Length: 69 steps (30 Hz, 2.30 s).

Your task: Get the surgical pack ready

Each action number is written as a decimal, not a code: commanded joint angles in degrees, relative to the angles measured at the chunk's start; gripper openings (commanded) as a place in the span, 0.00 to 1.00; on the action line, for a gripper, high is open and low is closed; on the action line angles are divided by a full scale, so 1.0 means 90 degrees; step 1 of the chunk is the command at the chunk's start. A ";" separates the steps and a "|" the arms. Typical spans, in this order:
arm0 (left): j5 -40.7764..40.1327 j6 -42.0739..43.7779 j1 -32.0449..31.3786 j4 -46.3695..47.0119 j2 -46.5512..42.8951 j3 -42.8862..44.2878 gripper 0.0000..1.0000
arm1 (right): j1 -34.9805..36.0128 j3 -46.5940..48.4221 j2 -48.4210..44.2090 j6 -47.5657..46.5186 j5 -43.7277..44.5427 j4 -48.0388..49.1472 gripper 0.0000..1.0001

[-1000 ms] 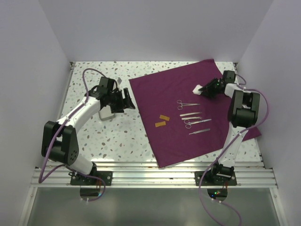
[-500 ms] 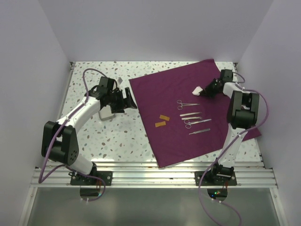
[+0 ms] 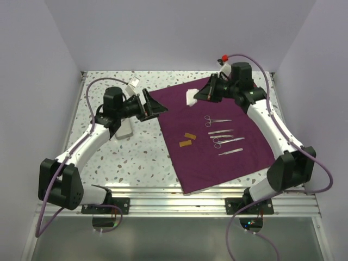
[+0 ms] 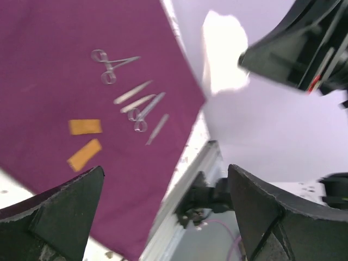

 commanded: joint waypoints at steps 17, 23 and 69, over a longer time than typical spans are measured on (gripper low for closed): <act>0.0937 -0.3887 -0.0262 0.4695 -0.1008 -0.1967 1.00 | 0.2050 -0.1659 -0.1501 0.2203 -0.1450 0.2300 0.00; 0.0996 -0.4132 -0.0262 0.4909 -0.0949 -0.2025 0.88 | 0.2177 -0.1747 -0.1374 0.2184 -0.1498 0.2446 0.00; -0.0166 0.3065 0.3234 -0.2238 0.4344 0.2818 0.00 | 0.0956 -0.1640 -0.0378 -0.0239 -0.1557 -0.1255 0.14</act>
